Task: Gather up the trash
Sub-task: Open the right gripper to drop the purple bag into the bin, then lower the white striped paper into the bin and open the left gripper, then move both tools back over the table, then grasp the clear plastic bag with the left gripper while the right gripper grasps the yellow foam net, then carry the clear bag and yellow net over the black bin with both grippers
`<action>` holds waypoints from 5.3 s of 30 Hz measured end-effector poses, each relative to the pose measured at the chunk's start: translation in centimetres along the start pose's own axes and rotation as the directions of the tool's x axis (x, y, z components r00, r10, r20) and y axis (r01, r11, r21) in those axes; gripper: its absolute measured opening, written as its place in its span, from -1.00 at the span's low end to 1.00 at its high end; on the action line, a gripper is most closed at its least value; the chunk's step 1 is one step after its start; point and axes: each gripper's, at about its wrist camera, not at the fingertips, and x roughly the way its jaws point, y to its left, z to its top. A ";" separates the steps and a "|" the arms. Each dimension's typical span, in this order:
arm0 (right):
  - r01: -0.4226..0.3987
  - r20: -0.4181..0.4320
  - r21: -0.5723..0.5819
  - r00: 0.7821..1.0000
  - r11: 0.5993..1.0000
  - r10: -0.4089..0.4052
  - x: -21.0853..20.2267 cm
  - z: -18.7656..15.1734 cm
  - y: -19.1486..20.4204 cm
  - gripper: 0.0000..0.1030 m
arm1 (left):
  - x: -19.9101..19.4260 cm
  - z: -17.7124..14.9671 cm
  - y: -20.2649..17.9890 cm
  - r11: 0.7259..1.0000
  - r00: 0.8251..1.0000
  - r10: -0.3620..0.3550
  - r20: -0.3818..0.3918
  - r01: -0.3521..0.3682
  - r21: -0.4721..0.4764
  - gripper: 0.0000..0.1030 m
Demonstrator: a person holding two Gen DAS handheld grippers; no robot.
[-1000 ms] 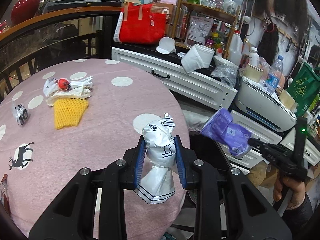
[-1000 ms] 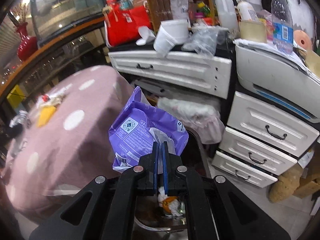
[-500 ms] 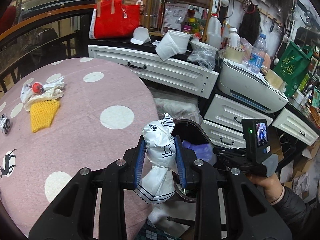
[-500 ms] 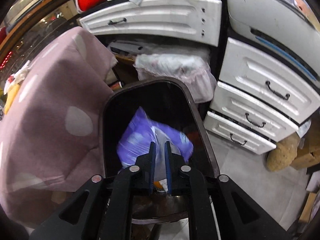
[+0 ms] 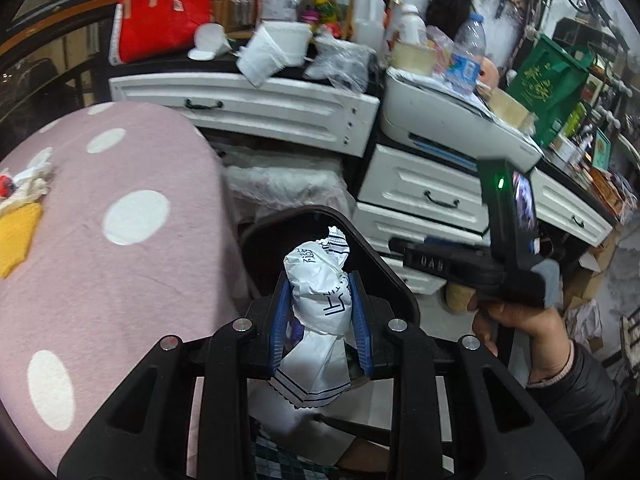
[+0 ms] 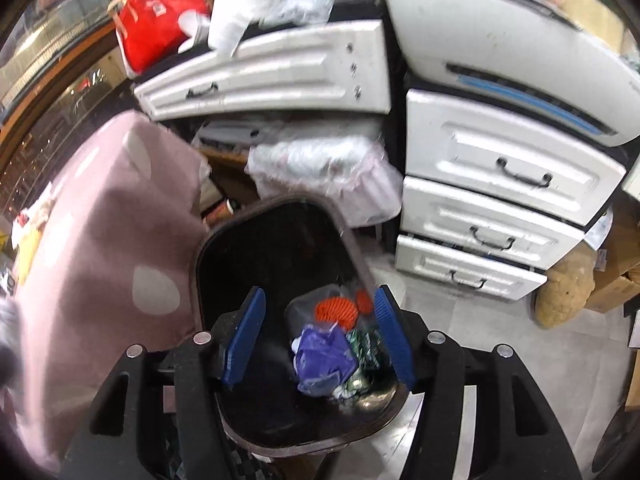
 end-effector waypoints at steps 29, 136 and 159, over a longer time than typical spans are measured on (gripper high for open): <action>0.059 0.122 0.066 0.990 0.996 -0.067 -3.6 1.9 -3.6 0.48 | 11.8 -1.7 -4.7 0.988 0.980 -0.016 -0.201 0.046 0.146 0.75; -0.474 -0.207 -0.600 0.870 0.645 0.447 -2.4 -0.8 35.6 -0.66 | -14.3 -3.3 30.3 0.581 0.782 0.622 0.032 -0.435 -0.688 0.04; -0.381 -0.022 -0.451 0.909 0.807 0.417 -6.6 0.0 20.3 -0.66 | -12.4 -2.4 16.6 0.815 0.870 0.466 0.159 -0.352 -0.461 0.05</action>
